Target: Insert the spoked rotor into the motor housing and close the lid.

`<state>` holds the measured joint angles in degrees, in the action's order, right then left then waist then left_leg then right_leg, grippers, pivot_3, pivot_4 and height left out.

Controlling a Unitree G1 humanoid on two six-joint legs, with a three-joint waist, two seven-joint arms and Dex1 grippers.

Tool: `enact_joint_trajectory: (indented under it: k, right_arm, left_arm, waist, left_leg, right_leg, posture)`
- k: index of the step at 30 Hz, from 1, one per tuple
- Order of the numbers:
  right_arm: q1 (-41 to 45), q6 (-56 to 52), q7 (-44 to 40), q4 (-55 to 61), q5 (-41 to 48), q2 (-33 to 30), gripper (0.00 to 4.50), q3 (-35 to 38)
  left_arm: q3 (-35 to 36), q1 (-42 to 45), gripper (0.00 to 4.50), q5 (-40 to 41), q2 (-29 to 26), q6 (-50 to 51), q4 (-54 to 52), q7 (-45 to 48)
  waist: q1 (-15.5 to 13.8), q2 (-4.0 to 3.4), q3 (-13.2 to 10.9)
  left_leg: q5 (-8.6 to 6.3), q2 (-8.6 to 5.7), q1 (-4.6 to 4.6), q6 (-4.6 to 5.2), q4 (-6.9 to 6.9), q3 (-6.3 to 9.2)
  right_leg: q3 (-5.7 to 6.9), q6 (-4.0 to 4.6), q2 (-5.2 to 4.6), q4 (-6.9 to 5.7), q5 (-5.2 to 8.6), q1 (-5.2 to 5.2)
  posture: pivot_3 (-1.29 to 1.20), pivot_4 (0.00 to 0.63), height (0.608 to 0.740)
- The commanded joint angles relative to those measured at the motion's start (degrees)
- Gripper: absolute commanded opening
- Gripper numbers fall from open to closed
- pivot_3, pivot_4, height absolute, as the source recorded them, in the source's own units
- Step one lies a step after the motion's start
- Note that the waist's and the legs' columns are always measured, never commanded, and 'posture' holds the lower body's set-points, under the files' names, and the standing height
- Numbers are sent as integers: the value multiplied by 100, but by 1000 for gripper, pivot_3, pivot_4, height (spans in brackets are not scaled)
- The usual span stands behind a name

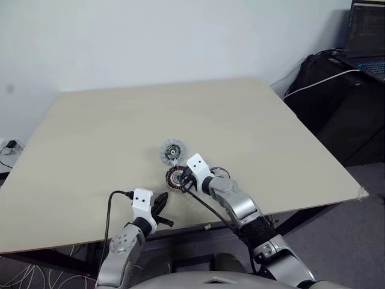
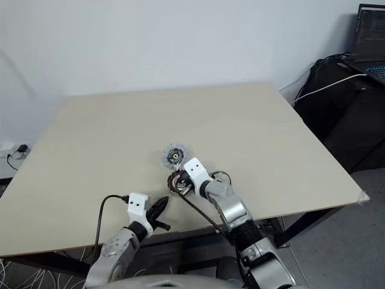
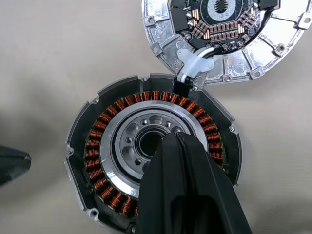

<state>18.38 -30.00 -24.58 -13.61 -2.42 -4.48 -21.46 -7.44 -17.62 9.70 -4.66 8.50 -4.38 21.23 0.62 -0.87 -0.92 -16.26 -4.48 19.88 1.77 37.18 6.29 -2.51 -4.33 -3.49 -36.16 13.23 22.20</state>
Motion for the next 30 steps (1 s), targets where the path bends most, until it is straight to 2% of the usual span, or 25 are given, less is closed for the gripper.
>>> enact_joint_trajectory:
  k: [1,4,10,14,17,22,26,29,30]
  right_arm:
    - [-125,-74,-11,4,-17,-31,27,13]
    - [-119,71,-26,229,117,43,27,148]
    - [-328,356,156,1053,456,133,27,669]
    - [-731,275,665,1947,698,80,27,1457]
    - [-1170,34,954,2507,712,-184,617,2026]
    - [-1966,-482,1004,3104,965,-551,2161,2657]
    - [-2331,-948,978,3396,1430,-438,3398,3001]
    - [-2336,-1340,1095,3426,1975,-95,4397,3373]
    - [-2324,-1452,1120,3415,2111,-20,4455,3452]
  left_arm:
    - [-24,35,0,62,17,-43,-238,-10]
    - [-29,41,0,67,15,-40,-229,4]
    - [-40,31,0,50,-4,-44,-243,9]
    - [-39,-17,0,55,-1,-41,-278,-4]
    - [-34,-48,0,74,3,-25,-299,-5]
    - [-61,-6,0,99,-42,33,-271,78]
    - [-82,37,0,113,-74,77,-240,122]
    - [-86,57,0,127,-83,107,-227,151]
    - [-84,64,0,129,-86,114,-222,165]
  waist:
    - [-1,-2,1]
    - [1,-2,1]
    - [-1,-1,-8]
    - [-24,2,-10]
    - [-65,5,-11]
    - [-107,4,-15]
    - [-77,1,-18]
    - [-61,-1,-22]
    - [-65,-1,-23]
  left_leg:
    - [0,0,-7,0,0,1]
    - [-2,1,-18,-2,1,2]
    - [-1,0,-9,-1,2,3]
    - [-1,-1,14,-1,0,6]
    - [-3,-2,21,0,0,6]
    - [-4,1,24,2,0,4]
    - [-3,7,24,2,2,-1]
    - [-2,8,23,2,6,-2]
    - [-2,8,23,2,7,-2]
  right_leg:
    - [1,0,0,0,1,-8]
    - [2,-28,0,0,19,-20]
    - [1,-20,0,0,12,-11]
    - [2,-1,-1,1,1,13]
    - [2,0,-2,3,2,17]
    - [2,-22,-2,6,19,19]
    - [0,-28,0,4,23,22]
    - [-1,-23,-1,2,26,19]
    - [-1,-22,-2,2,27,19]
  posture:
    - [0,0,740]
    - [0,0,740]
    - [0,0,740]
    - [0,0,740]
    - [0,0,740]
    - [0,0,740]
    - [0,0,740]
    - [0,0,740]
    - [0,0,740]
